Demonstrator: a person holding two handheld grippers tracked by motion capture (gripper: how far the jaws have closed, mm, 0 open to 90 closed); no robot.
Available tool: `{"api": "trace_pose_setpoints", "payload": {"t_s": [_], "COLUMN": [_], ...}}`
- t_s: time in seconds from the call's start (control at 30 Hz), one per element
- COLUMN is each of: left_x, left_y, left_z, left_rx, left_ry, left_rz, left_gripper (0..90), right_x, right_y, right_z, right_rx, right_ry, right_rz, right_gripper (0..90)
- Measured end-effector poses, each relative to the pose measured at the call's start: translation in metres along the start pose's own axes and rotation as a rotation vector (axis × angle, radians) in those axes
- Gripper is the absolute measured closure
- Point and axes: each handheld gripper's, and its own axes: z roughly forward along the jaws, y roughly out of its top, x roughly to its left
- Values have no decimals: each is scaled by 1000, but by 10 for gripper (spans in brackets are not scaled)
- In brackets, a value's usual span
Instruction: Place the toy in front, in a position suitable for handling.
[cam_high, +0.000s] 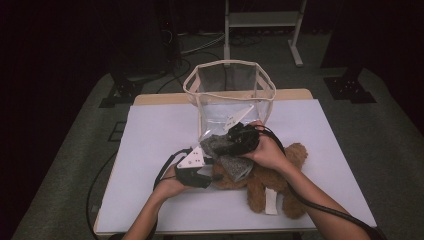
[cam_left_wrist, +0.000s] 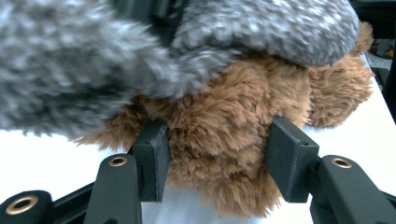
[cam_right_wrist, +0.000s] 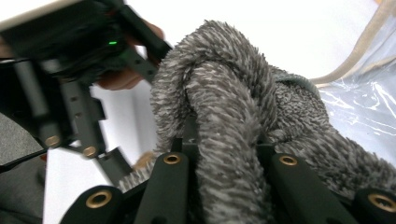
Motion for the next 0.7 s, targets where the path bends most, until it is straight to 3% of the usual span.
{"api": "trace_pose_setpoints", "payload": {"t_s": [0.23,0.43,0.53,0.7], "left_x": [1,3,4,2], "left_y": [0,2,4,4], "left_z": [0,-1,-2,2], "left_rx": [1,2,-13,-9], "left_ry": [-7,0,5,0], "left_rz": [6,4,0,3], "left_gripper": [415,379,343,326], "right_x": [-8,-13,-10,0], "right_y": [-10,-35,-53,-57], "right_z": [-17,-47,-59,-60], "right_rx": [-5,3,3,-9], "right_ry": [-27,-57,-57,-45], "right_rz": [28,66,94,74], "right_gripper": [749,749,749,746]}}
